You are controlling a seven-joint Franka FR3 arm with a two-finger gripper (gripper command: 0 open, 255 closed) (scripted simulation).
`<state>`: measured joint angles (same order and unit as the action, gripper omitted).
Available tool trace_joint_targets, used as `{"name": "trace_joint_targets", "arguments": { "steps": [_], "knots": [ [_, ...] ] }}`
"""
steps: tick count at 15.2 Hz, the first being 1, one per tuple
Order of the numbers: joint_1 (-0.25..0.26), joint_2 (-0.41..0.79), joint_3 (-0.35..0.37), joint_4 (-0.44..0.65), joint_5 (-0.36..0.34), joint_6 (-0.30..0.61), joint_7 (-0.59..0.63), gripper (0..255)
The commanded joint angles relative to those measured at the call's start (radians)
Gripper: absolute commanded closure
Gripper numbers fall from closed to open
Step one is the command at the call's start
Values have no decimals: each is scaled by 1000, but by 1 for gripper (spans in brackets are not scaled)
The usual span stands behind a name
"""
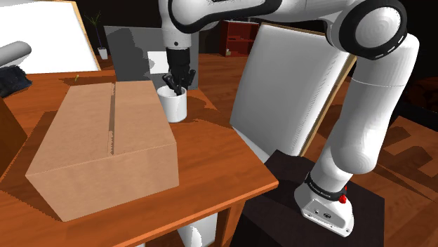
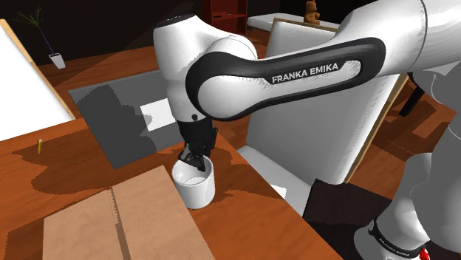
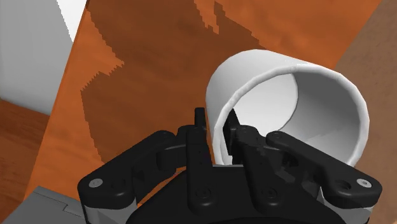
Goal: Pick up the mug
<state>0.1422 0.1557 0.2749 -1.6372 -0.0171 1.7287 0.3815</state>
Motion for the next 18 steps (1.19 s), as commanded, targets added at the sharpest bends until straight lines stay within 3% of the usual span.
{"name": "trace_joint_targets", "arguments": {
  "steps": [1, 7, 18],
  "knots": [
    [0, 0, 0, 0, 0, 1, 0, 255],
    [0, -3, 0, -5, 1, 3, -1, 255],
    [5, 12, 2, 162, -3, -150, 4, 255]
  ]
}}
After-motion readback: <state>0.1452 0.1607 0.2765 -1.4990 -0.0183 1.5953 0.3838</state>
